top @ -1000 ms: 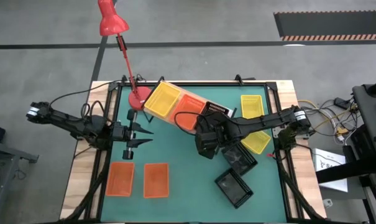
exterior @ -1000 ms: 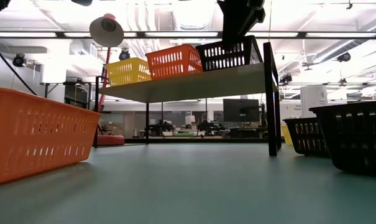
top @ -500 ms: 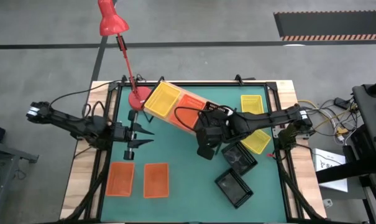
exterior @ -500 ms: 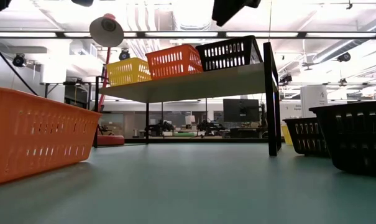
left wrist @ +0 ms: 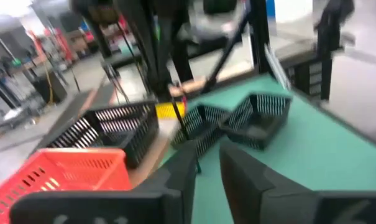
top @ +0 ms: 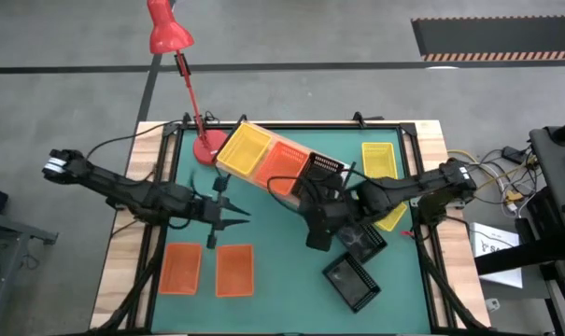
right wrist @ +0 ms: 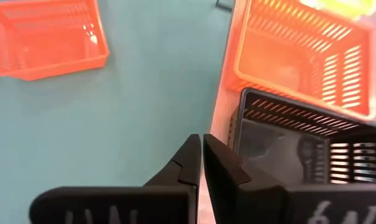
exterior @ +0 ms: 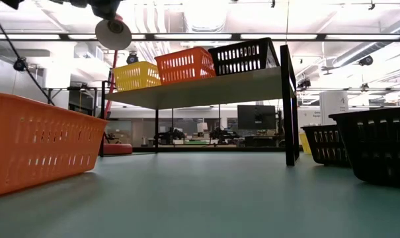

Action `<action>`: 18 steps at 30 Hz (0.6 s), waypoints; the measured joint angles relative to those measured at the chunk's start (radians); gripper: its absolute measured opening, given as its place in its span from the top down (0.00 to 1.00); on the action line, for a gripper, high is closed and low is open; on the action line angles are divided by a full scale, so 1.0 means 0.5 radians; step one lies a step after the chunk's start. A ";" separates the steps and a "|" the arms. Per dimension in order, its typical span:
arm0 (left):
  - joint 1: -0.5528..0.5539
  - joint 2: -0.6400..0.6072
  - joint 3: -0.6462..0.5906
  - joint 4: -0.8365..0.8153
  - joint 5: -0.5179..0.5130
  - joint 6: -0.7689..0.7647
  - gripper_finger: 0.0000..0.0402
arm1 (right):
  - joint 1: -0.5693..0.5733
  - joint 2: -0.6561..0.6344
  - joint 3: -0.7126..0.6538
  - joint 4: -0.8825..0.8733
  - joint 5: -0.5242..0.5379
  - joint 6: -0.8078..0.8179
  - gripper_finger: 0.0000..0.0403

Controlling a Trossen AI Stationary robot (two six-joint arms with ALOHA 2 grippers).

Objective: Stack baskets on shelf by color
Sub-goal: Stack the right orange bin on top of the other orange bin on the shelf

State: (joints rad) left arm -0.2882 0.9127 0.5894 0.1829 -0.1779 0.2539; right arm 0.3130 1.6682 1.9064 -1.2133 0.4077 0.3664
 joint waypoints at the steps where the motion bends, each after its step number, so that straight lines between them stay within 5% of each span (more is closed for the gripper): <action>1: 0.000 0.055 0.033 -0.024 0.000 0.026 0.89 | 0.029 -0.015 0.000 0.000 0.043 0.006 0.98; 5: 0.005 0.275 0.139 -0.031 -0.011 0.097 0.99 | 0.140 -0.051 -0.001 -0.001 0.125 0.039 0.98; 18: 0.174 0.784 0.359 -0.020 -0.425 0.177 1.00 | 0.334 -0.058 -0.005 -0.001 0.318 0.073 0.98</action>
State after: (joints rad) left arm -0.2010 1.3046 0.7690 0.1729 -0.3904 0.3426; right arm 0.4800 1.6390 1.9041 -1.2137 0.5665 0.4028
